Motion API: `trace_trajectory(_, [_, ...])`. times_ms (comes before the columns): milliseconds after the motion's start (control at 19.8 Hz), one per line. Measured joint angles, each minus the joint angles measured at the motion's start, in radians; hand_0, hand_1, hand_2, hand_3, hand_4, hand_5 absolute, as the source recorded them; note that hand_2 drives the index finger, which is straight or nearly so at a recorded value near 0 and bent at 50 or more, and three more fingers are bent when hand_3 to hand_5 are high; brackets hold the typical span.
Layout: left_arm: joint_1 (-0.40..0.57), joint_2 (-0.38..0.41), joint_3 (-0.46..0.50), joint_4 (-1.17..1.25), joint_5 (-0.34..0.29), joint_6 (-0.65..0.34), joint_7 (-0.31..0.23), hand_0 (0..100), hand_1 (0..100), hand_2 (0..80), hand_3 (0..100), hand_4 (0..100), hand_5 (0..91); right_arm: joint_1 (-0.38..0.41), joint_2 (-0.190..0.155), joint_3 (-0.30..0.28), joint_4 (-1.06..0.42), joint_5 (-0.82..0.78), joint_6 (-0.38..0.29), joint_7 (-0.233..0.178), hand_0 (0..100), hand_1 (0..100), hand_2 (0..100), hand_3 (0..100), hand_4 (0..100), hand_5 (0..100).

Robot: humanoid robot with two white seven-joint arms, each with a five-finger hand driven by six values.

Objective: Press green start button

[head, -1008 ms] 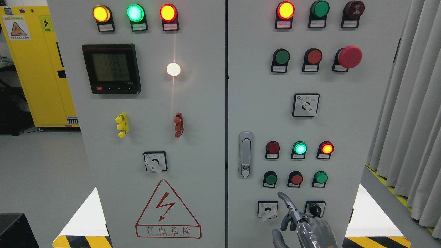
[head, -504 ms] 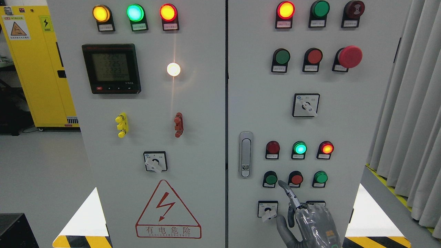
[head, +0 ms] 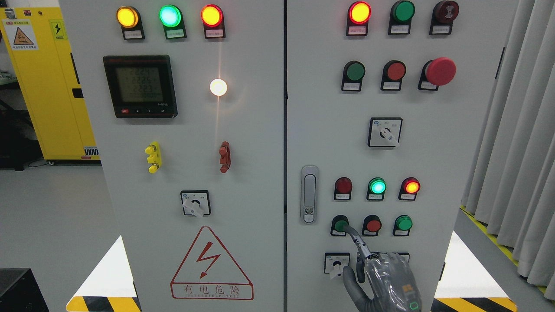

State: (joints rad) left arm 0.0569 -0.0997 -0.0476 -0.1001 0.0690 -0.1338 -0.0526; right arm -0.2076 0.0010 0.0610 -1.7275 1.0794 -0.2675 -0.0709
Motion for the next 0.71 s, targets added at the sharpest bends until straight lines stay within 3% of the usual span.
trace_trajectory(706, [0.000,0.000,0.000,0.000,0.000,0.000,0.000,12,56,0.0,0,0,0.0,-0.031,-0.001,0.015,0.049,-0.010,0.019,-0.005,80,86,0,93,96,100])
